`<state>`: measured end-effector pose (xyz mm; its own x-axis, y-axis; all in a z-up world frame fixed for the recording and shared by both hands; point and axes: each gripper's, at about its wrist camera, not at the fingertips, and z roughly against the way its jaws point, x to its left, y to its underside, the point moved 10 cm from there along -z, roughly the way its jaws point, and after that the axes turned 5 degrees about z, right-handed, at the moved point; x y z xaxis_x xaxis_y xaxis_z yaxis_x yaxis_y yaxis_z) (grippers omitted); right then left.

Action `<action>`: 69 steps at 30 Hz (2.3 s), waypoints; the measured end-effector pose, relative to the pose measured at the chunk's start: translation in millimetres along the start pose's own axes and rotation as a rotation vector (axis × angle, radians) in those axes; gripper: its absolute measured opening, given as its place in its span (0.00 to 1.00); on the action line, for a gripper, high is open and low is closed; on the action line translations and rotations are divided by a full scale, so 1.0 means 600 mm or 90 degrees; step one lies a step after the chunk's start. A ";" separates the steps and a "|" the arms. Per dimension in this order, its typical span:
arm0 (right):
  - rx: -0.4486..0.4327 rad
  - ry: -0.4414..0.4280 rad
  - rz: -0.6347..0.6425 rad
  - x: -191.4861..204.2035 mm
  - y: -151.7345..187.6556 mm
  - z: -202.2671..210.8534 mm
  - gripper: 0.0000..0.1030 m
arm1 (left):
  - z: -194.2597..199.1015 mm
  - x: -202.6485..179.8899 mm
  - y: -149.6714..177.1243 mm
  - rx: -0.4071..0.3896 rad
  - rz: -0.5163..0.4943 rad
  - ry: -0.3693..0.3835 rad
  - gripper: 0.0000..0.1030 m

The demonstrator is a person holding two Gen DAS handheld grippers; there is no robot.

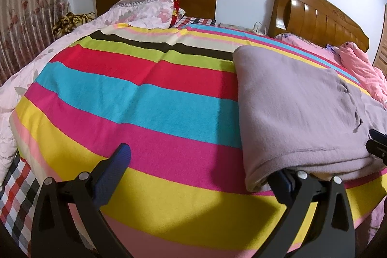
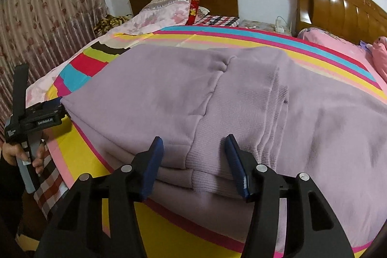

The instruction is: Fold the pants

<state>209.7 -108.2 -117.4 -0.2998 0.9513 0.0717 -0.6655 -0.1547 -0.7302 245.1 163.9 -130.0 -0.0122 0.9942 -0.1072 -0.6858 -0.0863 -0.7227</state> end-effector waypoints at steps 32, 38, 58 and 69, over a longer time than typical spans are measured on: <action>0.013 0.022 0.066 -0.040 -0.091 0.009 0.59 | -0.179 -0.197 -0.150 0.144 -0.114 0.104 0.99; 0.023 0.026 0.084 -0.066 -0.144 -0.067 0.61 | -0.187 -0.147 -0.160 0.149 0.010 0.111 0.99; 0.101 0.018 -0.001 -0.123 -0.134 -0.123 0.76 | -0.184 -0.151 -0.165 0.126 -0.013 0.072 0.99; 0.133 0.019 -0.019 -0.184 -0.214 -0.253 0.63 | -0.183 -0.149 -0.168 0.116 -0.021 0.049 0.99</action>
<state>432.2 -152.8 -134.9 -0.2598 0.9632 0.0683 -0.8020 -0.1759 -0.5708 395.2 76.4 -122.6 0.0634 0.9878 -0.1423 -0.8051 -0.0337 -0.5922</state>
